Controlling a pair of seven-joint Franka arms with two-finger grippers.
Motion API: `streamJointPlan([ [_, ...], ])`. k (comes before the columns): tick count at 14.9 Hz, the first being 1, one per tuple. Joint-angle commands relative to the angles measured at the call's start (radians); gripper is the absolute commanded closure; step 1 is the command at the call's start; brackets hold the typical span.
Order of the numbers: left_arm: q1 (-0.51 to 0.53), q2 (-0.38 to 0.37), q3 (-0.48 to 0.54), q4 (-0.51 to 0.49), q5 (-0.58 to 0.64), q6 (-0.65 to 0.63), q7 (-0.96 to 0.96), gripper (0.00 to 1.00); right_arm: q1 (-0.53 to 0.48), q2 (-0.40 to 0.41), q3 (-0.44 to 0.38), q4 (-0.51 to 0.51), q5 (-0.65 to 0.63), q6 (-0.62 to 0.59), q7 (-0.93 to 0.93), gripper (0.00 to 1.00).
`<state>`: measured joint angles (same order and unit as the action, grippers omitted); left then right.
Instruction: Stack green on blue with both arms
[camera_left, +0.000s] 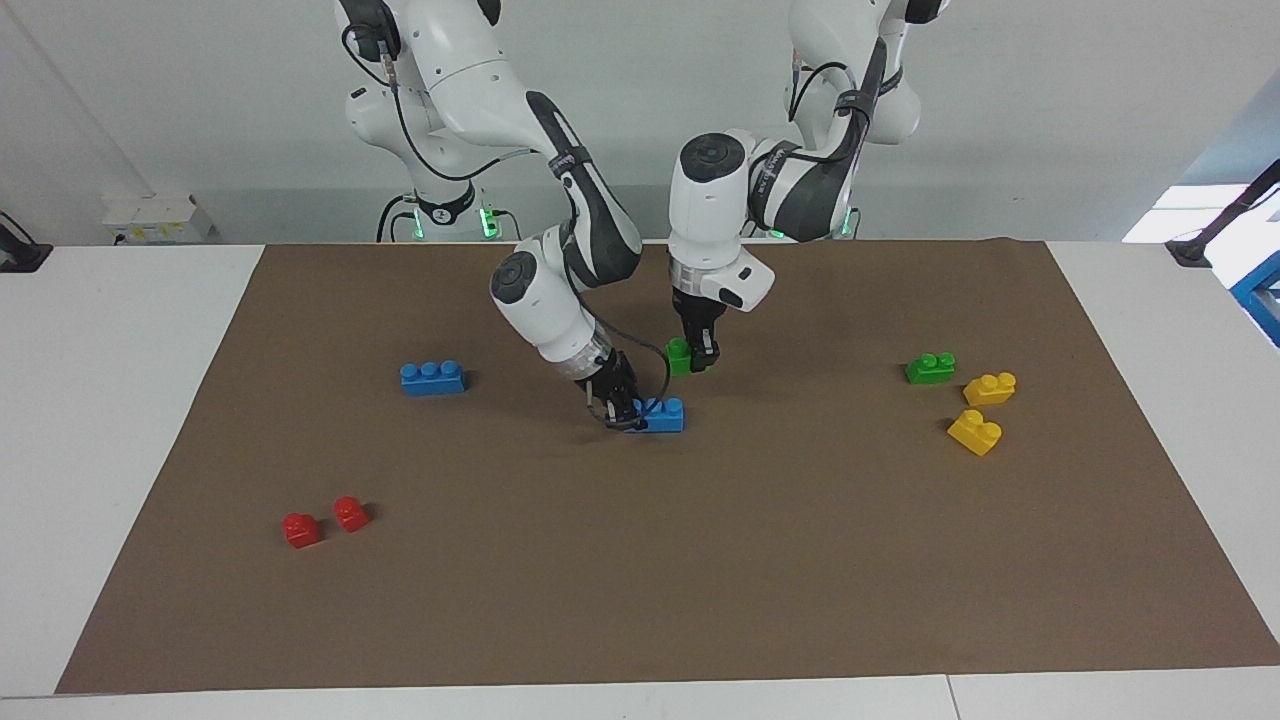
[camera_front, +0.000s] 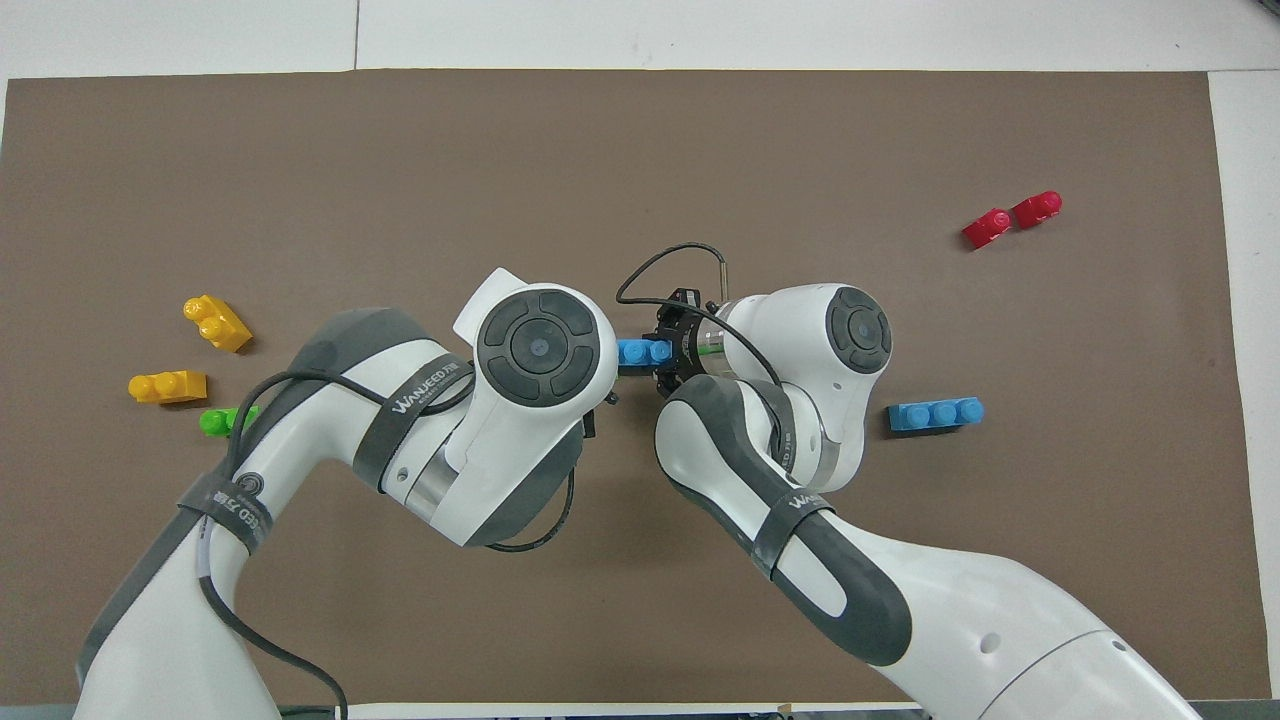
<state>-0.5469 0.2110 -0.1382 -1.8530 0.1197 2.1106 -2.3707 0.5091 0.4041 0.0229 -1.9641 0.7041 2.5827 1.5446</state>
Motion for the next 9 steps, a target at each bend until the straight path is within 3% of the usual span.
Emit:
streamJointPlan([
  [1, -0.028, 0.039, 0.014, 0.012, 0.041, 0.035, -0.045, 1.00, 0.017, 0.041, -0.001, -0.009, 0.023, 0.062, -0.006, 1.00],
  [4, -0.028, 0.097, 0.014, 0.055, 0.046, 0.049, -0.061, 1.00, 0.020, 0.041, -0.001, -0.010, 0.023, 0.063, -0.008, 1.00],
  [9, -0.030, 0.131, 0.014, 0.077, 0.070, 0.081, -0.085, 1.00, 0.020, 0.041, -0.003, -0.010, 0.023, 0.065, -0.009, 1.00],
])
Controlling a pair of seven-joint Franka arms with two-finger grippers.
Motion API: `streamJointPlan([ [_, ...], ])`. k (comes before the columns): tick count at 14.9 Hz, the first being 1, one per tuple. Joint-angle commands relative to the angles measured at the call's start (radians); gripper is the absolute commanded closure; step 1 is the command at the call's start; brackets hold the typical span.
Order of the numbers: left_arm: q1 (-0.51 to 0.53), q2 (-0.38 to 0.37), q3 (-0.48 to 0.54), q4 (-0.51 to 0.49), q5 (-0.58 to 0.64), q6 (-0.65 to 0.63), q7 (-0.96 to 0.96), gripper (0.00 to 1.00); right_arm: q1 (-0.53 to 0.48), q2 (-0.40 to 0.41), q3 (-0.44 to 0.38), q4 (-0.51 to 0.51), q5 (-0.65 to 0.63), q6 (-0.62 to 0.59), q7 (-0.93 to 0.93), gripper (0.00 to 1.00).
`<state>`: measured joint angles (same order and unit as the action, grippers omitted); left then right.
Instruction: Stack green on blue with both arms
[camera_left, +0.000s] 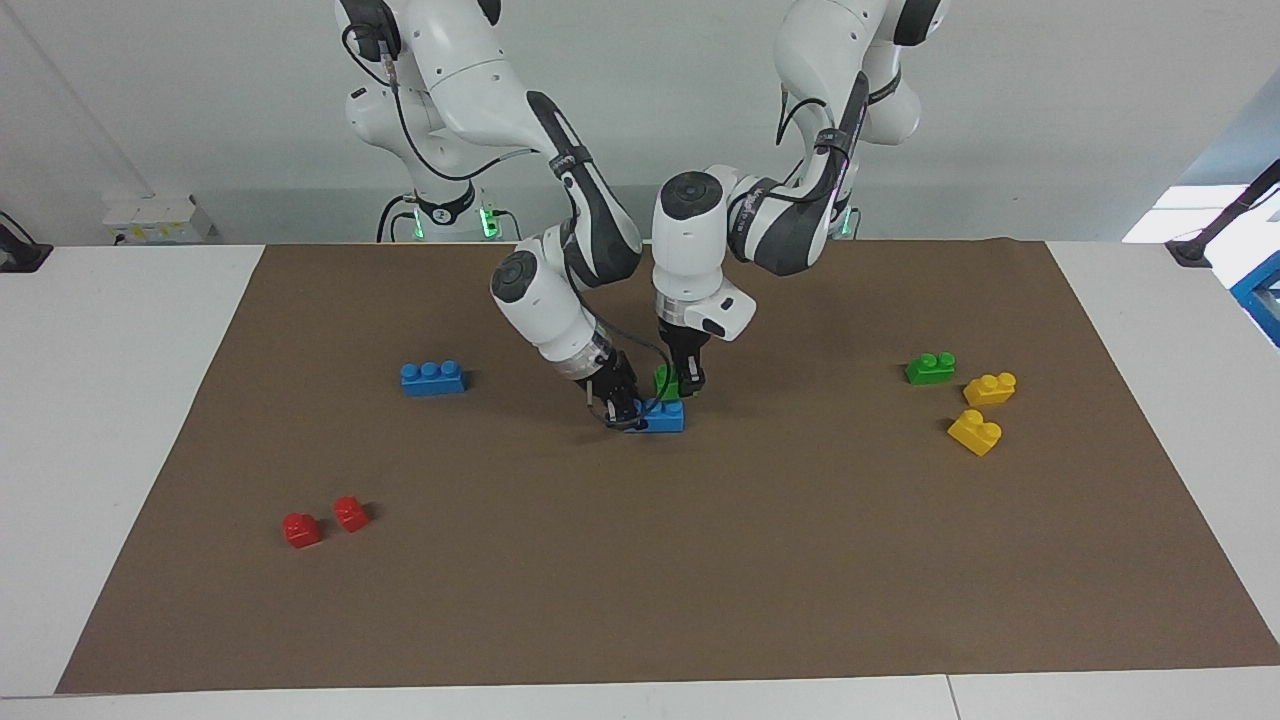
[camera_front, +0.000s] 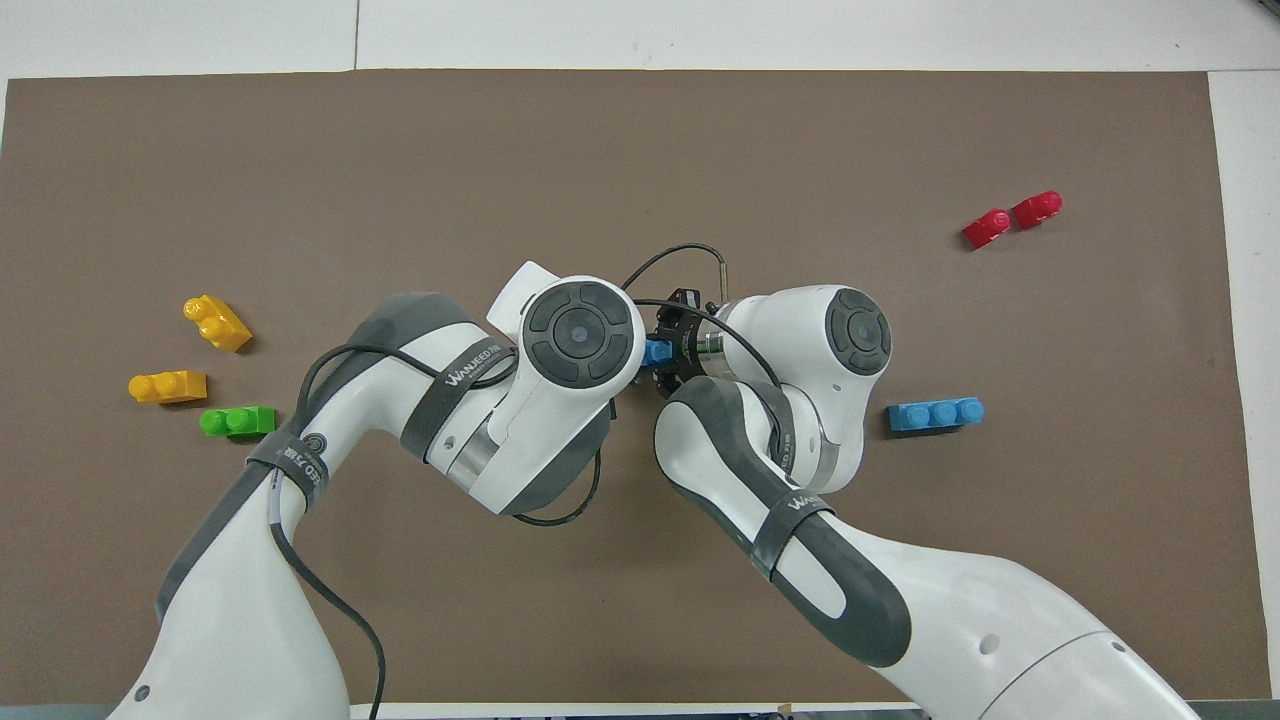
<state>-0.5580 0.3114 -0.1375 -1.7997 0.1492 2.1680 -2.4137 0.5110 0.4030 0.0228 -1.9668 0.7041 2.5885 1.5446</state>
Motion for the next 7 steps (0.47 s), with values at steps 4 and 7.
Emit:
streamJointPlan([
  [4, -0.025, 0.041, 0.013, 0.019, 0.073, 0.053, -0.065, 1.00, 0.018, 0.042, -0.003, -0.007, 0.023, 0.059, -0.011, 1.00],
  [7, -0.026, 0.054, 0.013, 0.020, 0.076, 0.064, -0.067, 1.00, 0.018, 0.042, -0.003, -0.009, 0.023, 0.059, -0.012, 1.00],
])
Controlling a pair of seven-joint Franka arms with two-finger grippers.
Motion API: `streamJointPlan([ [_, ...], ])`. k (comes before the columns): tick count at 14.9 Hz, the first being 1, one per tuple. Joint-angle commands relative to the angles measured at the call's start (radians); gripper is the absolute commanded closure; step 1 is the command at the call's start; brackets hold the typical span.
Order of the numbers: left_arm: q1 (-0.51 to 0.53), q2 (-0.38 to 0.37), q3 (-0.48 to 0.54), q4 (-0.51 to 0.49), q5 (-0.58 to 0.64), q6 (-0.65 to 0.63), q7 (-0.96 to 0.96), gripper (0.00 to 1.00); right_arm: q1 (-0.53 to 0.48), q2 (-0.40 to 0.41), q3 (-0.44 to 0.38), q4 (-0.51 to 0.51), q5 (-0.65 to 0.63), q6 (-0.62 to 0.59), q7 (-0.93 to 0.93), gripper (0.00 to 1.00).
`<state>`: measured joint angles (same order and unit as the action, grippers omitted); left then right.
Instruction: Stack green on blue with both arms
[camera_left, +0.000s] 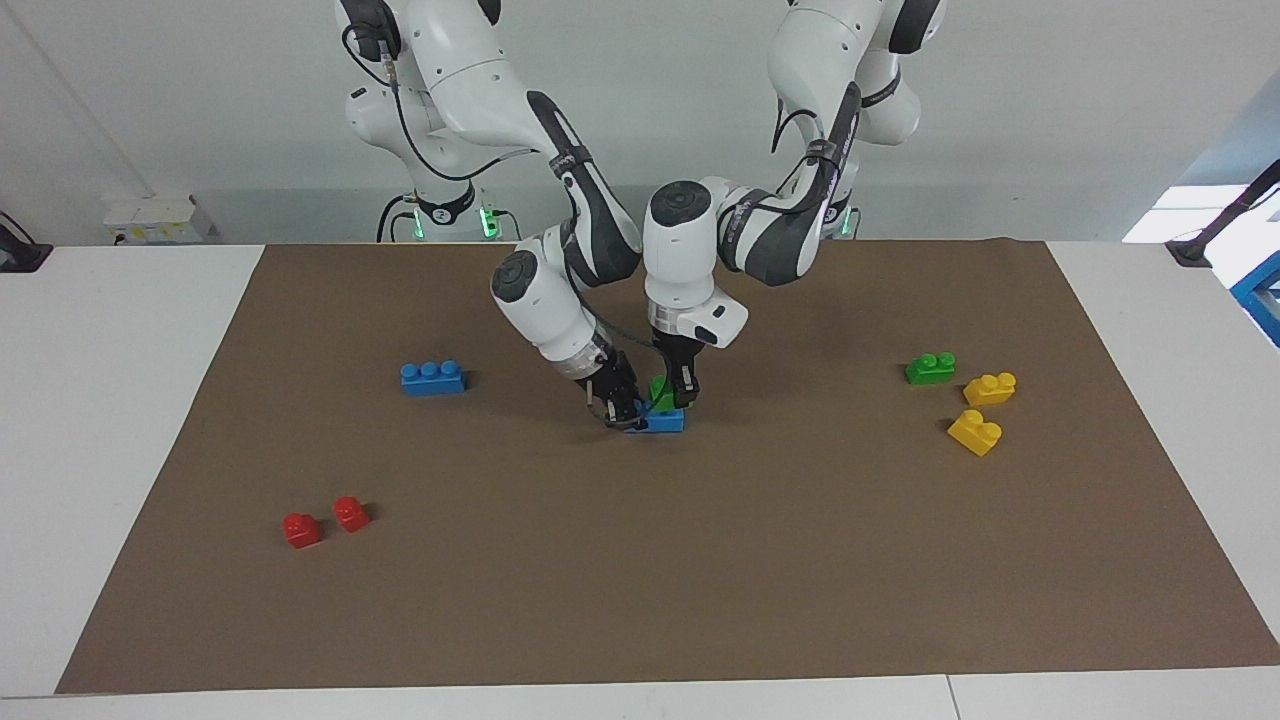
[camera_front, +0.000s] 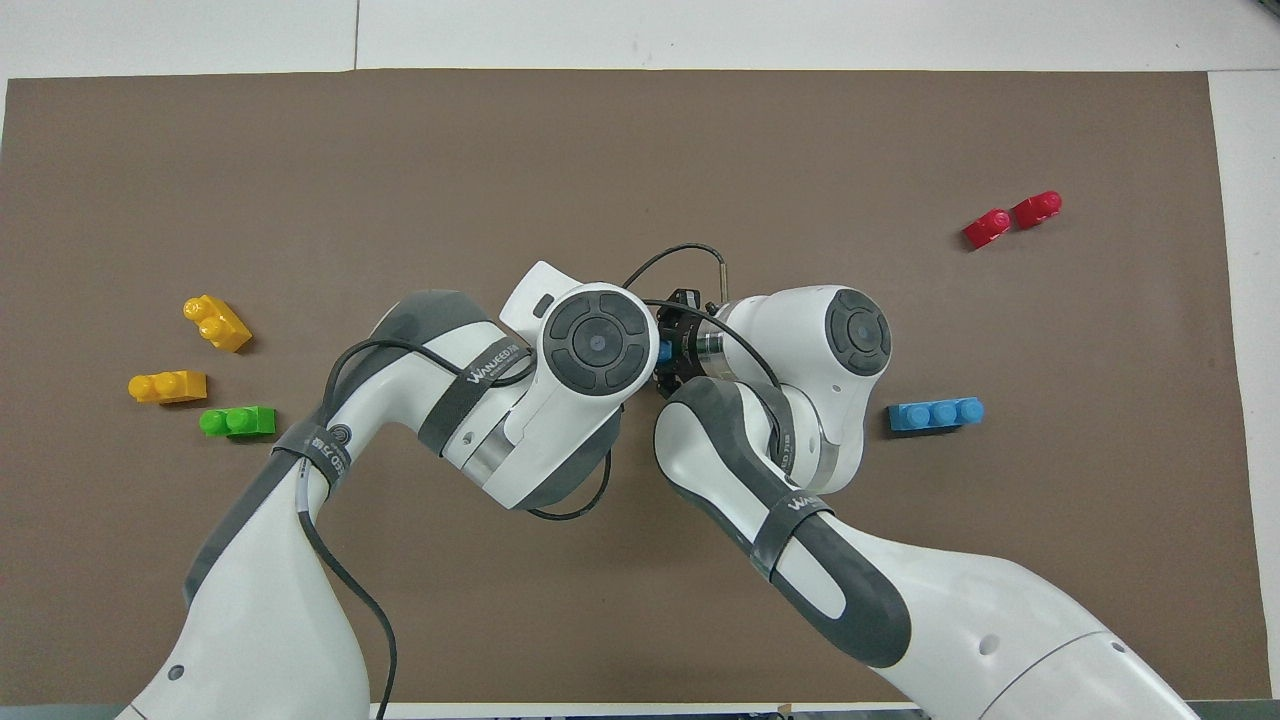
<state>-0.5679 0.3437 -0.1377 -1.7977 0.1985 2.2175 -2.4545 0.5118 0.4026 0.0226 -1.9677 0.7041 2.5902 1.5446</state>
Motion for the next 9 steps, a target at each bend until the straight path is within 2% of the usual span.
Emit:
streamJointPlan([
  [1, -0.017, 0.021, 0.013, 0.015, 0.036, 0.016, -0.026, 1.00, 0.017, 0.042, -0.003, -0.010, 0.023, 0.059, -0.012, 1.00],
  [6, -0.018, 0.038, 0.013, 0.012, 0.044, 0.036, -0.035, 1.00, 0.019, 0.042, -0.003, -0.020, 0.023, 0.077, -0.020, 1.00],
  [9, -0.017, 0.049, 0.013, 0.011, 0.090, 0.062, -0.067, 1.00, 0.019, 0.042, -0.003, -0.020, 0.023, 0.077, -0.018, 1.00],
])
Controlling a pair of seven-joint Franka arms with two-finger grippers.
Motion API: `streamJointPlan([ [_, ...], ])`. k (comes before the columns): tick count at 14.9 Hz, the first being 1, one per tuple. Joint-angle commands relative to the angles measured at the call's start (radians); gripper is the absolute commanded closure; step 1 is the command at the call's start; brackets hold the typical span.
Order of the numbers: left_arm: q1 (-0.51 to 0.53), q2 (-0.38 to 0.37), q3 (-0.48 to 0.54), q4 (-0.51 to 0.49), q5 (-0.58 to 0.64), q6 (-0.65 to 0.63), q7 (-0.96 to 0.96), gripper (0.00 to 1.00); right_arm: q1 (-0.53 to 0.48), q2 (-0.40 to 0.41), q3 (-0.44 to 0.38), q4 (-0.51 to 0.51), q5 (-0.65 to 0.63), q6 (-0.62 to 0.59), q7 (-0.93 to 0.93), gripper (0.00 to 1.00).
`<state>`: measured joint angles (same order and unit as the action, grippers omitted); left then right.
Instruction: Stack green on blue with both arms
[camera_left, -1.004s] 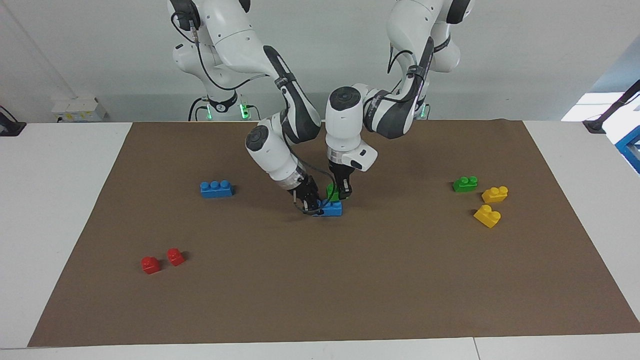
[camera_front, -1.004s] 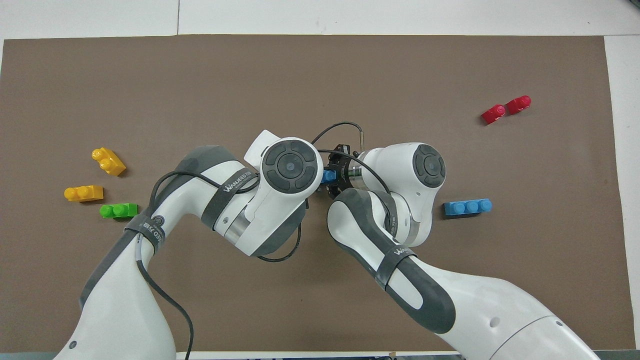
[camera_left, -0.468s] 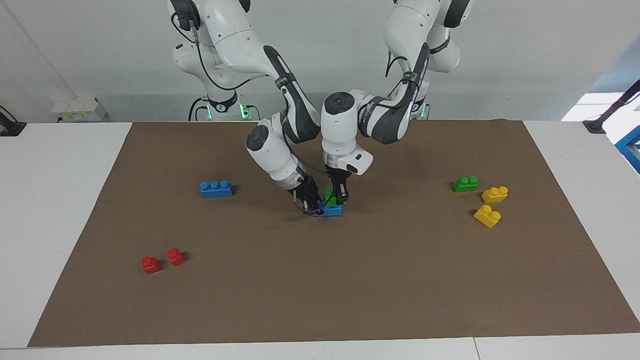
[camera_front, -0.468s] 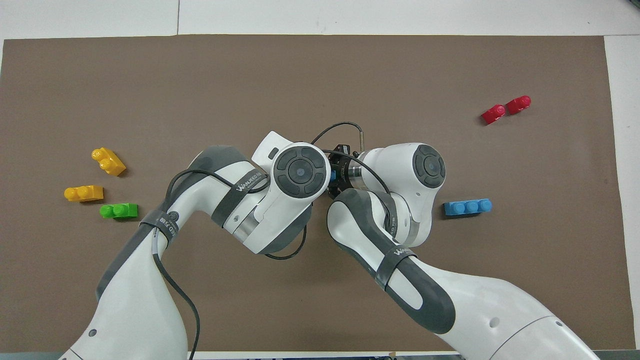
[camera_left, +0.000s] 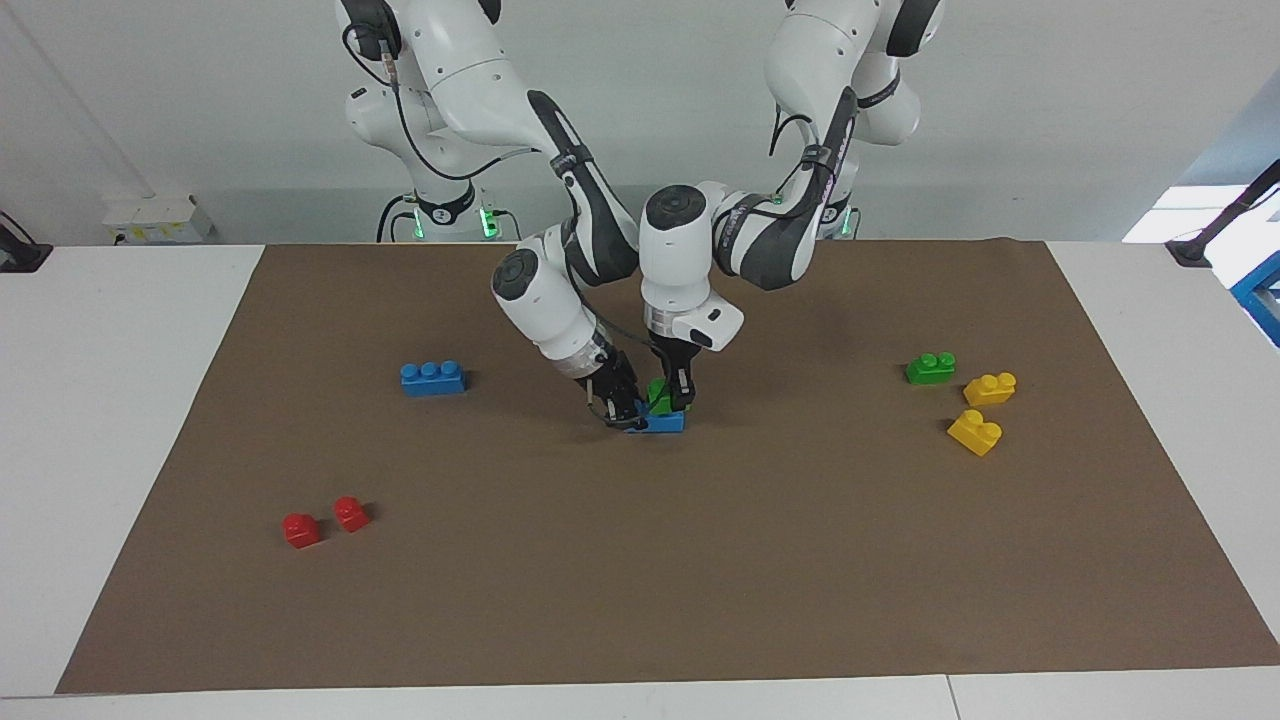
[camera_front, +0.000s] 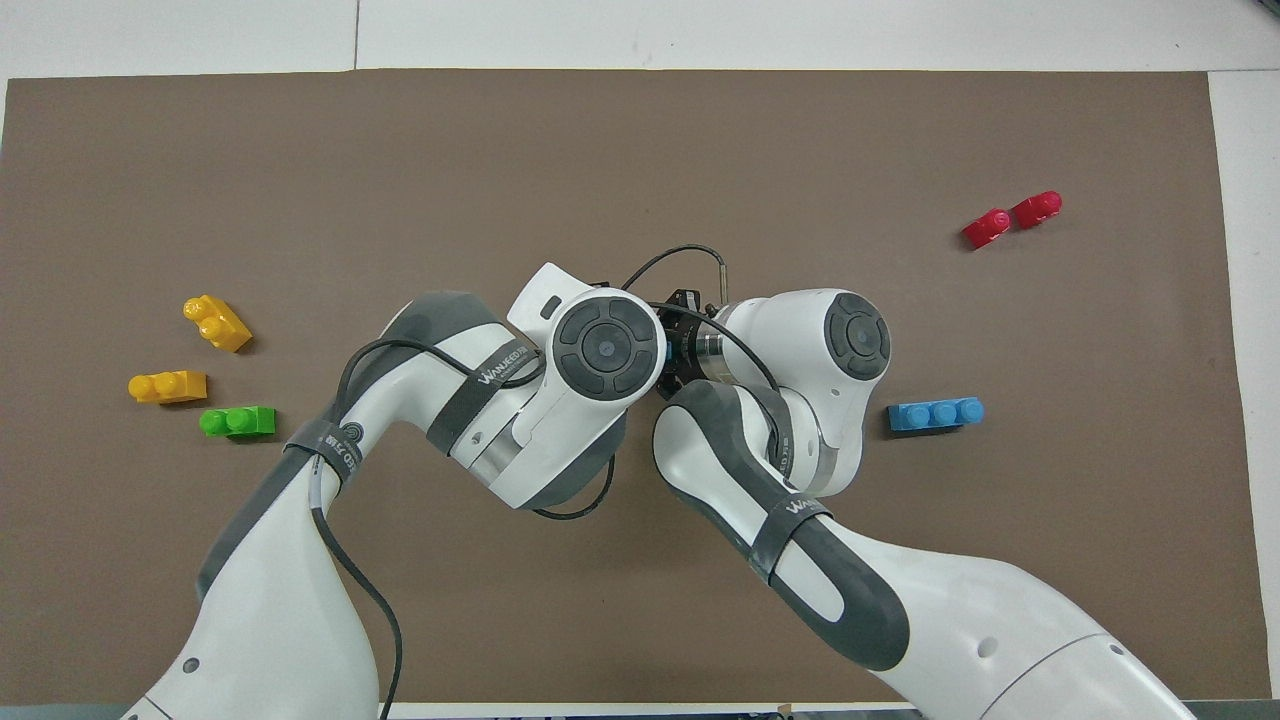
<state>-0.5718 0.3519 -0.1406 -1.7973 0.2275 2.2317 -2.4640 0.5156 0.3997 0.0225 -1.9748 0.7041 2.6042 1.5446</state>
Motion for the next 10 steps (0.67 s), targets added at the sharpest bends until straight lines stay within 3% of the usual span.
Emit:
streamJointPlan([
  [1, -0.013, 0.044, 0.016, 0.009, 0.072, 0.060, -0.061, 1.00, 0.015, 0.045, -0.003, -0.013, 0.023, 0.063, -0.018, 1.00],
  [4, -0.011, 0.055, 0.016, -0.001, 0.076, 0.074, -0.061, 1.00, 0.015, 0.045, -0.003, -0.013, 0.023, 0.063, -0.020, 1.00],
  [10, -0.034, 0.052, 0.015, 0.026, 0.073, -0.024, -0.062, 1.00, 0.015, 0.045, -0.001, -0.013, 0.023, 0.063, -0.020, 1.00],
])
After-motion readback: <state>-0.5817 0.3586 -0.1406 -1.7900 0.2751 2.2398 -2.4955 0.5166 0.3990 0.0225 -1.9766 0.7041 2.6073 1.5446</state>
